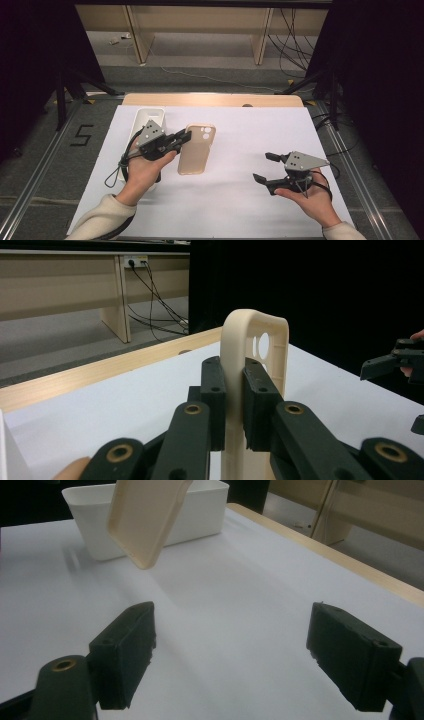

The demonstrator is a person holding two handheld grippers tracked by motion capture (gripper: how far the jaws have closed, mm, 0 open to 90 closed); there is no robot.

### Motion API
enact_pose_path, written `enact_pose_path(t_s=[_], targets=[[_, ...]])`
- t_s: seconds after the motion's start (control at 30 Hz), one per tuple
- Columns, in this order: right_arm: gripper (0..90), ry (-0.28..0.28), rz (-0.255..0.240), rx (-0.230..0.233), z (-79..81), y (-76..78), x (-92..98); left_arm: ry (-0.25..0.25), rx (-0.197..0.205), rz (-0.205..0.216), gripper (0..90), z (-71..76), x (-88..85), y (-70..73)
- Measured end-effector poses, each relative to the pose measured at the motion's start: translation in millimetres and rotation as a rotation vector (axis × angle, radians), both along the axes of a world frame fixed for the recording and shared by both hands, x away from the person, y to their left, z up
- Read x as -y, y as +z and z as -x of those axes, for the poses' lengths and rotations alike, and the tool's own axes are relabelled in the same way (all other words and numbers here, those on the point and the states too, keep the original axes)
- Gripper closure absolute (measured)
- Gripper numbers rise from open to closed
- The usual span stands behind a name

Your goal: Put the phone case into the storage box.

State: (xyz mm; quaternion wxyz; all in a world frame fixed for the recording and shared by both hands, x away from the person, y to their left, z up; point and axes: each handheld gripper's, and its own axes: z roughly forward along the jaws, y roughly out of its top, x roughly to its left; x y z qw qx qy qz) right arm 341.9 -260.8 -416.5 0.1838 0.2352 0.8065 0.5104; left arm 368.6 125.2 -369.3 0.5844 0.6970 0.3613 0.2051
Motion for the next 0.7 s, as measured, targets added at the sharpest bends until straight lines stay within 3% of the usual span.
enact_pose_path(t_s=[0.7], targets=[[20.9, -0.018, -0.007, 0.000, 1.2, -0.5, 5.1, 0.023, 0.016, -0.002, 81.4, -0.6, -10.5, 3.7]])
